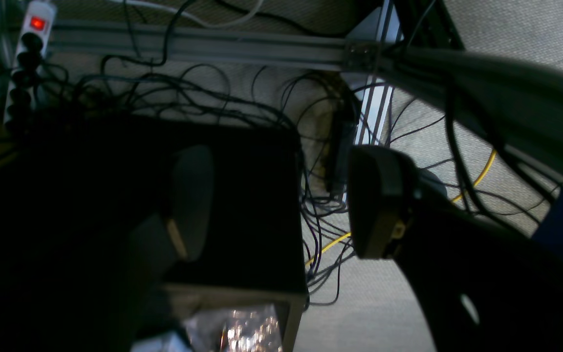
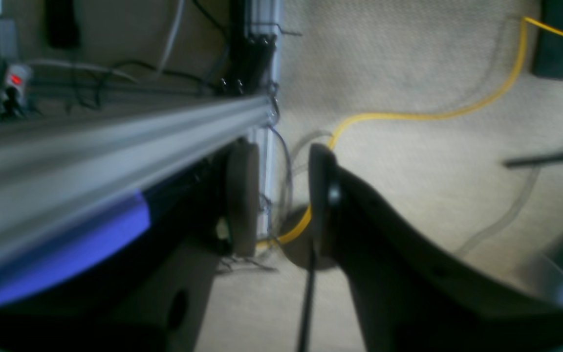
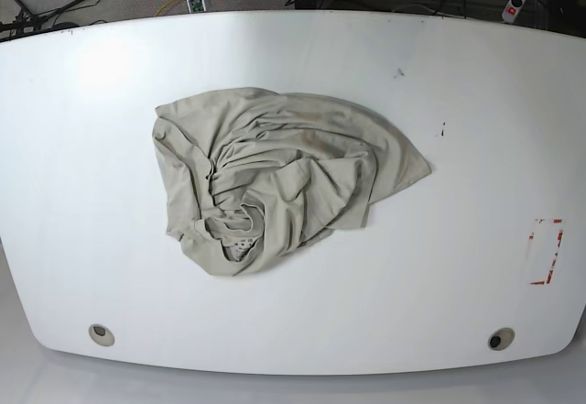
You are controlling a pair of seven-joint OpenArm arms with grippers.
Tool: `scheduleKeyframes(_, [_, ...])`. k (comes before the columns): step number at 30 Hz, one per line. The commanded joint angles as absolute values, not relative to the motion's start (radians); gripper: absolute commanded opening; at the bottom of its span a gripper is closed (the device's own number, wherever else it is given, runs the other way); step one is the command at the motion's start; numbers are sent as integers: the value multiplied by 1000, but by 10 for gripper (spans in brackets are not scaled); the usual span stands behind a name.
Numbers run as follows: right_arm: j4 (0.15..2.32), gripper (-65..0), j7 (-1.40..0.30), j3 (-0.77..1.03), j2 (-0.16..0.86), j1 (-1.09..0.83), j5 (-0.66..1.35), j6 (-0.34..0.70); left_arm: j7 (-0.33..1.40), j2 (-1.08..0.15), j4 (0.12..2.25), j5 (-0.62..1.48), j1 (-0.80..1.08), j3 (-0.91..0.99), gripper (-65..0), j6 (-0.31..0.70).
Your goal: Fold the T-shirt properly
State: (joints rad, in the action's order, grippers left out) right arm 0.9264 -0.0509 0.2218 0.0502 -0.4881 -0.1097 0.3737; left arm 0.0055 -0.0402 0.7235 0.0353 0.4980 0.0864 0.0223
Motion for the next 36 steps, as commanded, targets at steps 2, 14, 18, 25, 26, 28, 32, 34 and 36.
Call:
scheduleKeyframes(2, [1052, -491, -54, 223, 36, -568, -105, 384, -1, -45, 854, 36, 587, 127, -261, 21])
scheduleKeyframes(14, [1395, -491, -54, 223, 19, -829, -19, 392, -1, -45, 1299, 38, 894, 137, -261, 21])
scheduleKeyframes(18, [1532, -491, -97, 220, 61, -923, 71, 394, -1, -38, 1475, 39, 1003, 160, -261, 21])
scheduleKeyframes(25, [1755, -491, -140, 223, 99, -1084, 180, 394, -1, -38, 1753, 119, 1165, 200, -261, 22])
scheduleKeyframes(26, [1776, -491, -140, 223, 102, -1099, 188, 394, -1, -41, 1781, 137, 1187, 206, -261, 22])
scheduleKeyframes(28, [1834, -491, -140, 225, 107, -1141, 214, 394, -1, -45, 1867, 191, 1231, 225, -261, 22])
scheduleKeyframes(32, [1929, -491, -140, 285, 97, -1178, 266, 394, -1, -45, 1959, 228, 1268, 274, -261, 22])
scheduleKeyframes(34, [1952, -491, -140, 288, 96, -1179, 288, 394, -1, -45, 1983, 228, 1270, 288, -261, 22])
scheduleKeyframes(36, [1966, -491, -140, 309, 101, -1175, 318, 394, -1, -45, 1995, 228, 1271, 297, -261, 22])
